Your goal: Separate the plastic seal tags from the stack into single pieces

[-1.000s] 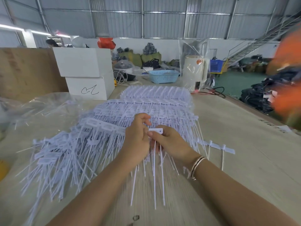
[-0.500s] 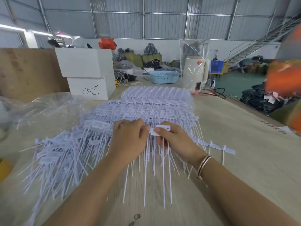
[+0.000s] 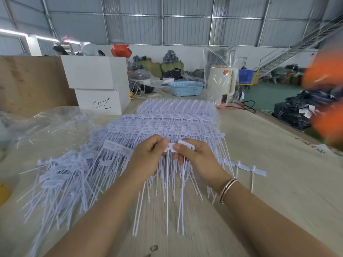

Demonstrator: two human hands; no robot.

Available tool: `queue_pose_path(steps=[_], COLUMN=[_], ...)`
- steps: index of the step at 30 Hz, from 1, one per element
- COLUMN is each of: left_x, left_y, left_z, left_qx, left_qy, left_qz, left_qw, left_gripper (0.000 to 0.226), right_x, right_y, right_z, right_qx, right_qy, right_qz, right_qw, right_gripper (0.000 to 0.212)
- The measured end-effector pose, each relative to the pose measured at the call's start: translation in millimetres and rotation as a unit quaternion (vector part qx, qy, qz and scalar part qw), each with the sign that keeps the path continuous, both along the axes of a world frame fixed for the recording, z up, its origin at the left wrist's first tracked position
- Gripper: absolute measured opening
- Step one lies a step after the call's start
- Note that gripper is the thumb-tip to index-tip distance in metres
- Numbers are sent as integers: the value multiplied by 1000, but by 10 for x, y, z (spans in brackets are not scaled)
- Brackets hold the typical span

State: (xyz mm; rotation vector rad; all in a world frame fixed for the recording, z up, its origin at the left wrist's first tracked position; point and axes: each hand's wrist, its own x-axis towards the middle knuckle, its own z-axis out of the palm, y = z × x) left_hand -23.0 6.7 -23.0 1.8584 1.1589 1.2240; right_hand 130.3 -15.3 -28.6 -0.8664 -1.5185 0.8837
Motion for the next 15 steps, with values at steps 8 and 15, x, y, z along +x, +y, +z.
queue_pose_path(steps=[8,15], left_x=[-58,43], left_y=[9,25], left_z=[0,-103], left_qx=[38,91], left_qy=[-10,113], left_qz=[13,-13], left_qw=[999,989], left_gripper=[36,33], right_x=[174,51], right_y=[29,43], right_z=[25,-63], right_qx=[35,-31], right_qy=[43,-85], right_qz=[-17,-6], right_qw=[998,996], right_gripper=[32,18])
